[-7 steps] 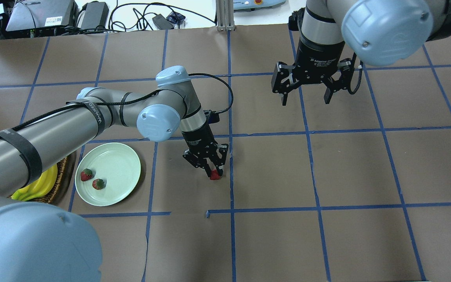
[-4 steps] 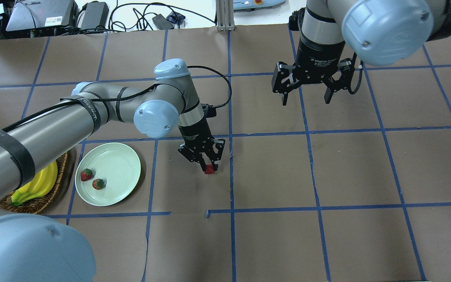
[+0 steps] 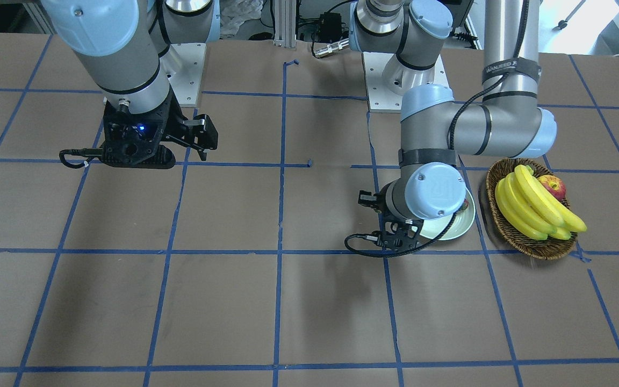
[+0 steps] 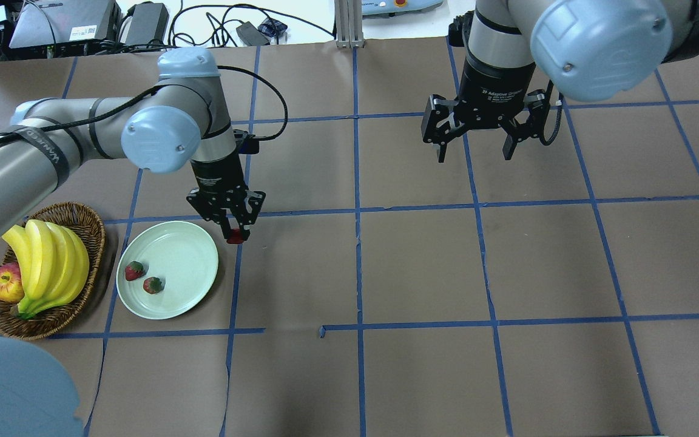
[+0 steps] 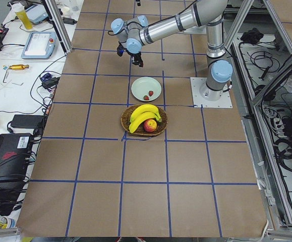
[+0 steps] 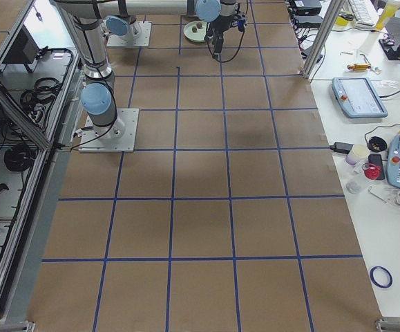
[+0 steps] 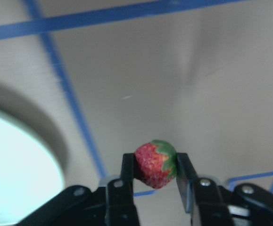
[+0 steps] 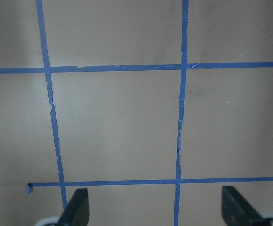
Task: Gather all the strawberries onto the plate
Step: 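Place the last strawberry on the green plate and release it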
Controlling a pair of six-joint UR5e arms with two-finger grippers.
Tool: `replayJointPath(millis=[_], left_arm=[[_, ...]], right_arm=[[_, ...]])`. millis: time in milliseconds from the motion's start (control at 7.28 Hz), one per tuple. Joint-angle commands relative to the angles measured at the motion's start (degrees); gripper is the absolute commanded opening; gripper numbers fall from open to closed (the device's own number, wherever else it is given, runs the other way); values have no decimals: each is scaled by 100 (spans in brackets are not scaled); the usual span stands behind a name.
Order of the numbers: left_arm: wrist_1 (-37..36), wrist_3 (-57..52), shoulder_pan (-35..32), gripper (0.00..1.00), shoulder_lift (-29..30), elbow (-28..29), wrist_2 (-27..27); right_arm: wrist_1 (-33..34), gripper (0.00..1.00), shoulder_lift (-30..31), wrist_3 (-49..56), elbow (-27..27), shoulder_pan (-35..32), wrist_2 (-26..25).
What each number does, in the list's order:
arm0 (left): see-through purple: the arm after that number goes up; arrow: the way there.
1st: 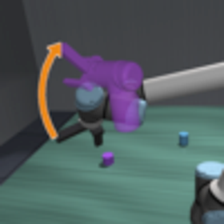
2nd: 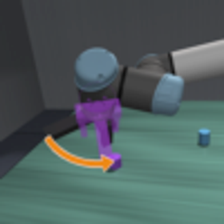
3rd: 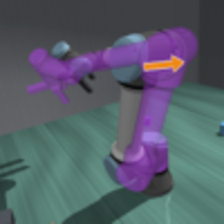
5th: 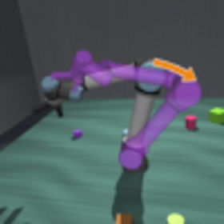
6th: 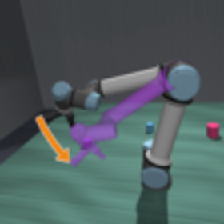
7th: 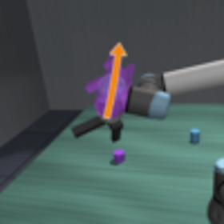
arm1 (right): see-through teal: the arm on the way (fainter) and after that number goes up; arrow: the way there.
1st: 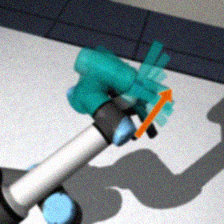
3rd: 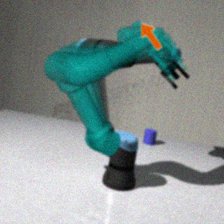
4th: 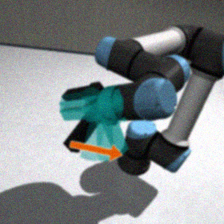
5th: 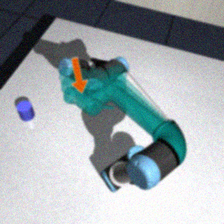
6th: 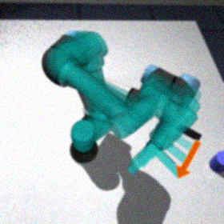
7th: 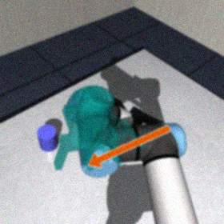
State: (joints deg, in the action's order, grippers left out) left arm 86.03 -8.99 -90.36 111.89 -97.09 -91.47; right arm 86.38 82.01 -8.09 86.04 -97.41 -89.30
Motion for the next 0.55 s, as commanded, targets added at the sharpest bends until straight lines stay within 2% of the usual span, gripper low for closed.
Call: replayJointPath(millis=[0,275,412], left_arm=[[125,-993,518,0,-19,-107,-719],[55,-1115,870,0,25,-371,-759],[20,-1044,871,82,-18,-355,-724]], right_arm=[[10,100,-10,0,9,3,0],[2,100,-10,0,9,3,9],[-24,100,-1,9,9,3,9]])
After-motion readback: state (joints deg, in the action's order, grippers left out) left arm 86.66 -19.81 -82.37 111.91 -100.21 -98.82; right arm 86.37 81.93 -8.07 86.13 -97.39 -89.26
